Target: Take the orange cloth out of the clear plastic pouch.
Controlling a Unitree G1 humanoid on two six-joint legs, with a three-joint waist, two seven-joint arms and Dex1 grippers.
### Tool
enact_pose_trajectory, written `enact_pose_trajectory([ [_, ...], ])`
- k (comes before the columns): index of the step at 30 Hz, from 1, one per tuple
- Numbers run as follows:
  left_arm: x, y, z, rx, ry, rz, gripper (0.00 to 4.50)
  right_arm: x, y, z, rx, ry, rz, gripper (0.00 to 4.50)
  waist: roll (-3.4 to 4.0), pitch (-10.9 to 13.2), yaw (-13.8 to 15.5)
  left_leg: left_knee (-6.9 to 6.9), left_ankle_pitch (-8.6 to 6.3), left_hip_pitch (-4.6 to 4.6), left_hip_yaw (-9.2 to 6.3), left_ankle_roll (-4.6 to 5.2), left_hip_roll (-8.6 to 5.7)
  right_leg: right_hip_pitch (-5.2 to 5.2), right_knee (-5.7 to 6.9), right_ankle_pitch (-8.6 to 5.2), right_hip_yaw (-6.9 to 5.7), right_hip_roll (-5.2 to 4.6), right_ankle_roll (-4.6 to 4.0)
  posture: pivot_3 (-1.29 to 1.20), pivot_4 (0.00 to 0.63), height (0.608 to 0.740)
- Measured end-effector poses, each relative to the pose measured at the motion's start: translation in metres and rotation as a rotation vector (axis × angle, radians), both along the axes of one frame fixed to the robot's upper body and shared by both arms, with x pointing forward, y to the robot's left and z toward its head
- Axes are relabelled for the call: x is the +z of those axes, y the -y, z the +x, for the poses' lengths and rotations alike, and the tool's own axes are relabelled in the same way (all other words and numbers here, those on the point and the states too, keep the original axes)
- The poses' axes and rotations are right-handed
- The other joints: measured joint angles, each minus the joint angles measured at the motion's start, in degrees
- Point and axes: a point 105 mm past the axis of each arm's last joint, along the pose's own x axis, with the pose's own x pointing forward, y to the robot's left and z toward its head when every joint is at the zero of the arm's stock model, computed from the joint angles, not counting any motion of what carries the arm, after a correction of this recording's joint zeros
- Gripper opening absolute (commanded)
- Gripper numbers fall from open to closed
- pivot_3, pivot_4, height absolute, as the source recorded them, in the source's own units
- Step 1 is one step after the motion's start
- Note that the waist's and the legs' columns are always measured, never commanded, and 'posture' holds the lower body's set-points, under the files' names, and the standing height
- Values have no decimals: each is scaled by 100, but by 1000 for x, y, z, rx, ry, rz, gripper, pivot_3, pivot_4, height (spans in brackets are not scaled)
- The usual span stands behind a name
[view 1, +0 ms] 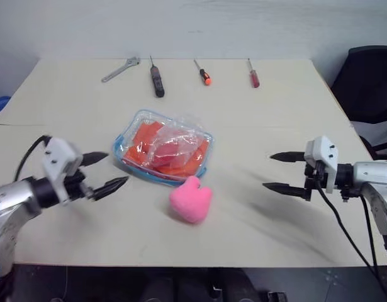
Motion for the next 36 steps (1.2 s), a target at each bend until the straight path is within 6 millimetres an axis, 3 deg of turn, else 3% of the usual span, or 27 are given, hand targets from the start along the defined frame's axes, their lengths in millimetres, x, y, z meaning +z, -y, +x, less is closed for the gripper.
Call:
enact_pose_trajectory([
  [6,-17,21,48,70,24,47,4476,0,-25,-5,46,8,35,4500,-2,0,-17,-1,10,9,1,-18,-3,0,7,1,2,5,-2,0,150,740],
  [12,-30,36,83,104,13,15,4476,0,-33,-5,50,14,50,4500,-4,-1,15,5,12,-5,-1,-18,-7,-11,9,1,0,0,-2,0,150,740],
  [19,-43,54,93,56,-36,-46,4476,1,-34,-4,38,26,52,4500,-5,-2,12,10,15,-11,-3,-22,-8,-18,13,1,-2,-2,-2,0,150,740],
  [26,-37,63,94,5,-19,-40,4476,-1,-33,-5,29,22,56,4500,-6,-2,8,10,18,-11,-4,-27,-8,-19,17,1,-2,-1,-2,0,150,740],
  [29,-40,64,94,-7,-12,-16,3918,-4,-33,-6,25,12,57,4500,-6,-2,15,10,18,-11,-4,-27,-8,-19,16,1,-2,-2,-2,0,150,740],
  [36,-44,69,93,-37,-15,-12,1842,-2,-34,-6,30,22,58,4500,-6,-2,10,10,18,-11,-5,-27,-9,-19,16,1,-2,-2,-2,0,150,740],
])
